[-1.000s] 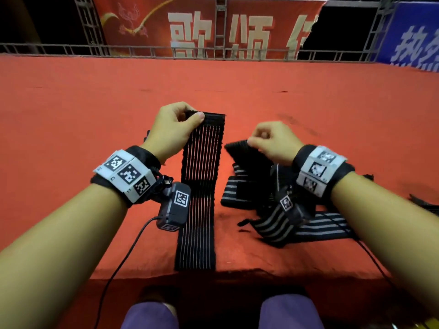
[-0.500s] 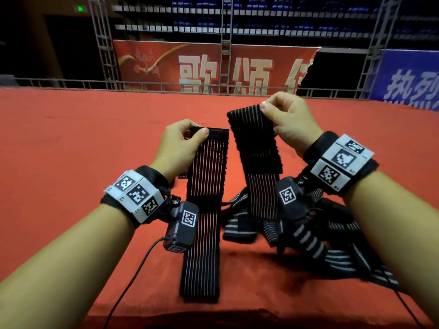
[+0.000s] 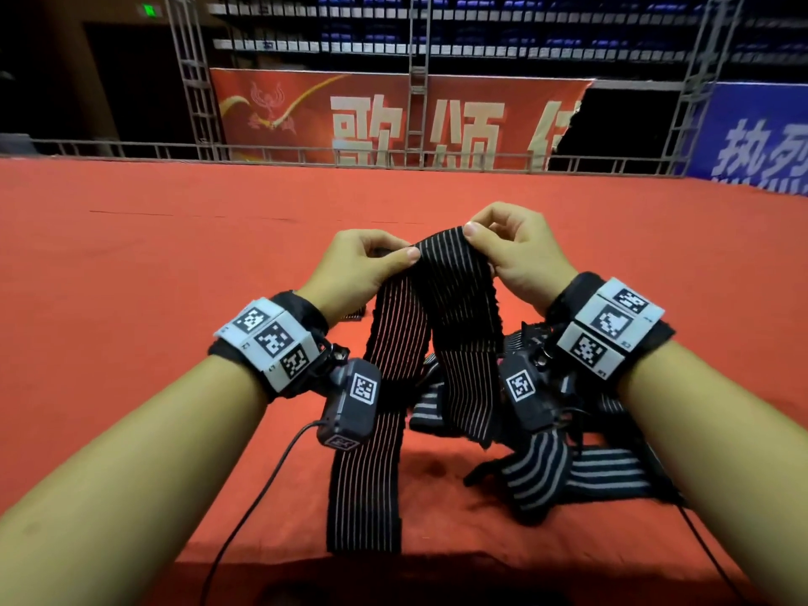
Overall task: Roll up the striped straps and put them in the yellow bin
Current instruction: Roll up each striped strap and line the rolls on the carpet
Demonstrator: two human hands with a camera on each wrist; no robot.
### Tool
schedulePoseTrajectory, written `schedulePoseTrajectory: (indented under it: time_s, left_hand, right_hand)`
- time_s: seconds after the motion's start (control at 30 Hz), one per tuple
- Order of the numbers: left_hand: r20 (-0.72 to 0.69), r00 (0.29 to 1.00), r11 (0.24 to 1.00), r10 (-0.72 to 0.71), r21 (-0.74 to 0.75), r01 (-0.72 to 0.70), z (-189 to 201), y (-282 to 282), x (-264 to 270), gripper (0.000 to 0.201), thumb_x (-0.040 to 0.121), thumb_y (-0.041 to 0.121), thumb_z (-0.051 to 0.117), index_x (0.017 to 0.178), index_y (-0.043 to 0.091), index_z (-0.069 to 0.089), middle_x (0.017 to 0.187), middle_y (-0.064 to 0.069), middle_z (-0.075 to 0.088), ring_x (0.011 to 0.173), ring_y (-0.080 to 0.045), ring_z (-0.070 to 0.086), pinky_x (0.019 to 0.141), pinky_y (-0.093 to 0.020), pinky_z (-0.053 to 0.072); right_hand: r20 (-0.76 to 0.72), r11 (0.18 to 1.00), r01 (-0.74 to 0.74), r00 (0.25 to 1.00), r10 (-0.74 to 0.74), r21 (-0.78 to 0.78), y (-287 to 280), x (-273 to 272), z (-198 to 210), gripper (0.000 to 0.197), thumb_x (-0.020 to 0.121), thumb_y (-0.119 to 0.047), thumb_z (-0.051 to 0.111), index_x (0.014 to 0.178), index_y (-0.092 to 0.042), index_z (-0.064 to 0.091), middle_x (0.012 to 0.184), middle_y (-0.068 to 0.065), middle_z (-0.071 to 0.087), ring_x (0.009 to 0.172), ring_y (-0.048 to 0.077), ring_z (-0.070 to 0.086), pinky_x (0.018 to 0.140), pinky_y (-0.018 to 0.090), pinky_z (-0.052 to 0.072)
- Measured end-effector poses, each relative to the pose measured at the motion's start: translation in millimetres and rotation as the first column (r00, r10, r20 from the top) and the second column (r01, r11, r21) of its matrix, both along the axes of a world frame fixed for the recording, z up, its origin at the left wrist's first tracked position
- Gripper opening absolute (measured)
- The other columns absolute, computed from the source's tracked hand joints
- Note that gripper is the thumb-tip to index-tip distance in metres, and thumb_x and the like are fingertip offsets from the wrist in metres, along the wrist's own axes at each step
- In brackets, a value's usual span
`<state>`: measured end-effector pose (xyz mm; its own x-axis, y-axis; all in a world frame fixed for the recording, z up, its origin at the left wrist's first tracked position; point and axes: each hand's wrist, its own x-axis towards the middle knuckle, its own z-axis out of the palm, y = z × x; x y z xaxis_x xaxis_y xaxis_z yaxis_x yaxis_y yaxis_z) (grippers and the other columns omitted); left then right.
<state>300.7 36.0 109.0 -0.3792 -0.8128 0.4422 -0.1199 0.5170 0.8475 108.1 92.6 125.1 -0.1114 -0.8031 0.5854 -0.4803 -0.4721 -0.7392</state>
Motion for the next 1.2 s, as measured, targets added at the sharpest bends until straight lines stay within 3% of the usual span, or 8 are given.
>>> schedulePoseTrajectory:
  time_s: [0.2, 0.33, 0.43, 0.57, 0.9, 1.0, 1.07, 1.2]
  left_hand:
    - [0.152, 0.988, 0.998, 0.016, -0.059, -0.007, 4.0, -0.2, -3.6, 0.008, 0.089, 0.013, 0.070, 0.081, 0.013, 0.070, 0.076, 0.000, 0.068, 0.066, -0.003, 0.061, 0.067, -0.017, 0.050]
    - [0.191, 0.973, 0.978, 0.128, -0.189, -0.091, 10.8, 0.0, -6.3, 0.009, 0.090, 0.016, 0.070, 0.081, 0.013, 0.070, 0.077, -0.002, 0.068, 0.070, -0.011, 0.060, 0.068, -0.027, 0.049]
    - [0.118, 0.977, 0.971, 0.176, -0.182, -0.153, 19.0, -2.7, -4.3, 0.013, 0.090, 0.015, 0.069, 0.078, 0.013, 0.067, 0.071, 0.000, 0.064, 0.064, -0.010, 0.057, 0.062, -0.023, 0.047]
    - [0.090, 0.973, 0.970, 0.210, -0.146, -0.196, 25.8, -4.6, -0.7, 0.013, 0.091, 0.013, 0.068, 0.078, 0.011, 0.066, 0.069, 0.002, 0.061, 0.055, 0.001, 0.052, 0.053, -0.010, 0.042]
    - [0.127, 0.955, 0.961, 0.269, -0.107, -0.257, 10.1, -16.4, 13.1, 0.013, 0.089, 0.016, 0.070, 0.077, 0.015, 0.067, 0.071, 0.000, 0.064, 0.063, -0.011, 0.057, 0.062, -0.026, 0.047]
    - [0.167, 0.951, 0.964, 0.259, -0.099, -0.245, 0.6, -17.9, 15.4, 0.013, 0.087, 0.014, 0.072, 0.076, 0.019, 0.066, 0.076, -0.003, 0.066, 0.070, -0.016, 0.061, 0.071, -0.033, 0.051]
    - [0.194, 0.951, 0.967, 0.242, -0.122, -0.222, -3.8, -17.2, 15.9, 0.018, 0.087, 0.011, 0.070, 0.074, 0.020, 0.064, 0.075, -0.002, 0.066, 0.070, -0.015, 0.059, 0.073, -0.033, 0.050]
    - [0.177, 0.957, 0.967, 0.230, -0.151, -0.205, -2.8, -14.6, 18.1, 0.017, 0.088, 0.011, 0.069, 0.075, 0.020, 0.064, 0.075, -0.001, 0.066, 0.070, -0.014, 0.059, 0.072, -0.031, 0.049]
  right_hand:
    - [-0.019, 0.997, 0.071, 0.997, -0.070, 0.038, 7.6, -12.2, -15.5, 0.021, 0.095, -0.012, 0.057, 0.075, -0.014, 0.054, 0.062, 0.003, 0.048, 0.051, 0.012, 0.044, 0.052, 0.030, 0.040]
    - [0.025, 0.991, 0.040, 0.999, -0.044, 0.124, 17.5, -17.0, -29.6, 0.020, 0.091, -0.021, 0.065, 0.083, -0.014, 0.049, 0.067, 0.003, 0.051, 0.044, 0.006, 0.046, 0.045, 0.024, 0.043]
    - [-0.202, 0.968, 0.091, 0.978, -0.042, 0.234, 25.6, -19.9, -56.6, 0.035, 0.081, -0.036, 0.074, 0.082, -0.012, 0.049, 0.070, -0.002, 0.052, 0.058, 0.010, 0.048, 0.057, 0.033, 0.045]
    - [-0.447, 0.971, 0.219, 0.881, -0.155, 0.095, 30.9, -22.7, -77.2, 0.036, 0.079, -0.034, 0.076, 0.066, -0.022, 0.044, 0.061, -0.010, 0.046, 0.057, 0.009, 0.042, 0.058, 0.032, 0.033]
    - [-0.562, 0.943, 0.302, 0.761, -0.325, -0.137, 19.9, -14.9, -44.2, 0.029, 0.089, -0.035, 0.051, 0.066, -0.018, 0.043, 0.060, -0.001, 0.047, 0.065, 0.030, 0.050, 0.061, 0.041, 0.045]
    - [-0.431, 0.959, 0.277, 0.859, -0.275, -0.060, 17.4, -8.5, -27.9, 0.026, 0.089, -0.026, 0.056, 0.069, -0.011, 0.049, 0.062, 0.005, 0.061, 0.063, 0.027, 0.054, 0.064, 0.041, 0.048]
    - [-0.358, 0.978, 0.202, 0.919, -0.167, 0.061, 19.7, -0.2, -21.1, 0.025, 0.089, -0.034, 0.061, 0.079, -0.013, 0.050, 0.068, 0.003, 0.066, 0.059, 0.018, 0.057, 0.060, 0.034, 0.047]
    - [-0.611, 0.903, 0.349, 0.781, -0.131, 0.251, 15.2, 13.3, -42.9, 0.050, 0.077, -0.057, 0.069, 0.097, -0.019, 0.044, 0.083, -0.002, 0.061, 0.074, 0.017, 0.058, 0.065, 0.034, 0.047]
